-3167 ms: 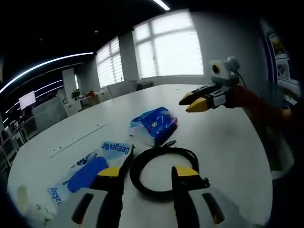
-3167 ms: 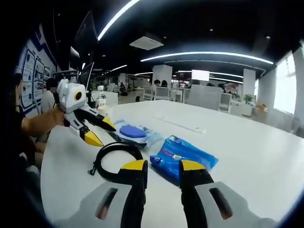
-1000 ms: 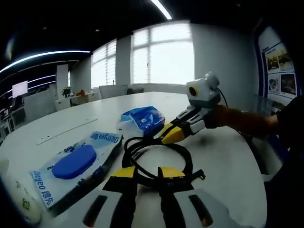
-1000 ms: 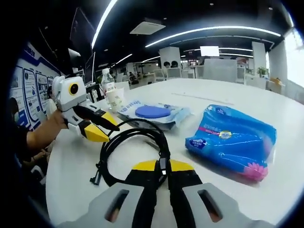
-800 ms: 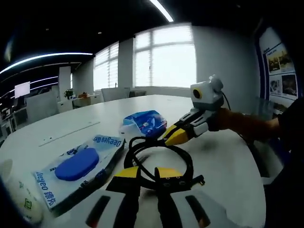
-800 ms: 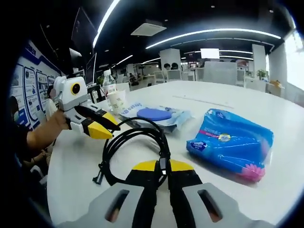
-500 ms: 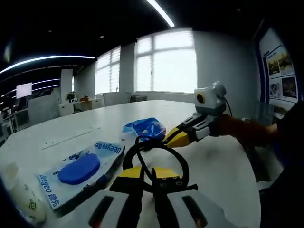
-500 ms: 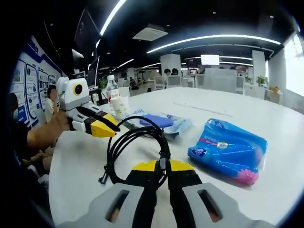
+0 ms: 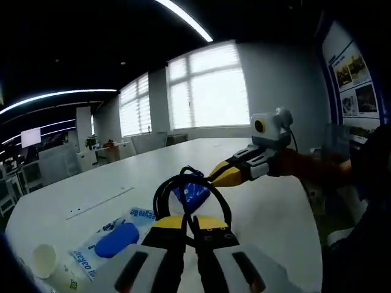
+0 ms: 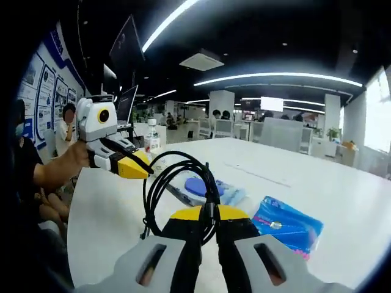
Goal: Arrange the tabletop items into an orderly group along one side of the table until the central work area is clear of visible clutter.
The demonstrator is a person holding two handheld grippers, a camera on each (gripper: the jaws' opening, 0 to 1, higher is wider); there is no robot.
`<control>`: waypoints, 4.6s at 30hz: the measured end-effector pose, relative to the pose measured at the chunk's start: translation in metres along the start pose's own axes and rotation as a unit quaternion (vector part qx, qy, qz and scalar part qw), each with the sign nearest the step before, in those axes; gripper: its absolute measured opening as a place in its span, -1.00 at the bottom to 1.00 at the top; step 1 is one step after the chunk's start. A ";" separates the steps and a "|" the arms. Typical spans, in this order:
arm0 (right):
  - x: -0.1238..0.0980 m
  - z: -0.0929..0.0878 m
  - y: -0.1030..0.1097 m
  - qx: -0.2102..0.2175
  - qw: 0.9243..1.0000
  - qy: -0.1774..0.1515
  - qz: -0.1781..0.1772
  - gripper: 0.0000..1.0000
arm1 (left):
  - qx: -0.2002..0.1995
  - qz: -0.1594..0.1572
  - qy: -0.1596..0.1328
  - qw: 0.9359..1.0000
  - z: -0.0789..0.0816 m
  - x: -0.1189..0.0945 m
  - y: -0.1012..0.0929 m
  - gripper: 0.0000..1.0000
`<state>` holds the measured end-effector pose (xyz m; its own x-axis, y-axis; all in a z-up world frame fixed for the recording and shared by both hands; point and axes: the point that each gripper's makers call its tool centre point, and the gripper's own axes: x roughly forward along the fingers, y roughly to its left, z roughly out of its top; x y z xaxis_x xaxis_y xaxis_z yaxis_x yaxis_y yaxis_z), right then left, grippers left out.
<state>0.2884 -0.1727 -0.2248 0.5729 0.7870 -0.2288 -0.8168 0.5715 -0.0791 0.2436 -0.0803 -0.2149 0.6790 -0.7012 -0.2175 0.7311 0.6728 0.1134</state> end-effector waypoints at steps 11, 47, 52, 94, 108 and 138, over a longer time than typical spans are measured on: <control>-0.017 0.008 0.007 -0.007 1.000 -0.010 -0.004 -0.91 | 0.019 -0.016 -0.009 1.000 0.014 -0.001 -0.011 -0.96; -0.032 -0.046 -0.011 0.028 0.998 0.053 -0.023 -0.91 | -0.004 -0.050 0.041 0.998 -0.027 0.035 -0.036 -0.95; -0.024 -0.053 -0.012 0.038 0.997 0.055 -0.026 -0.91 | -0.021 -0.042 0.049 0.998 -0.038 0.040 -0.027 -0.94; -0.006 -0.066 -0.007 -0.004 0.998 0.035 -0.051 -0.44 | -0.024 -0.009 0.051 0.998 -0.067 0.033 -0.010 -0.57; -0.002 -0.078 -0.001 -0.029 0.995 0.079 -0.048 0.78 | -0.032 -0.006 0.042 0.999 -0.067 0.032 -0.006 0.29; -0.017 -0.069 0.005 -0.008 0.996 0.076 -0.042 1.00 | -0.049 0.035 0.054 0.997 -0.073 0.011 0.001 1.00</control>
<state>0.2699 -0.1992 -0.2883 0.6233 0.6915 -0.3650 -0.7680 0.6292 -0.1195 0.2472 -0.0700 -0.2881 0.7133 -0.6255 -0.3162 0.6685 0.7427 0.0389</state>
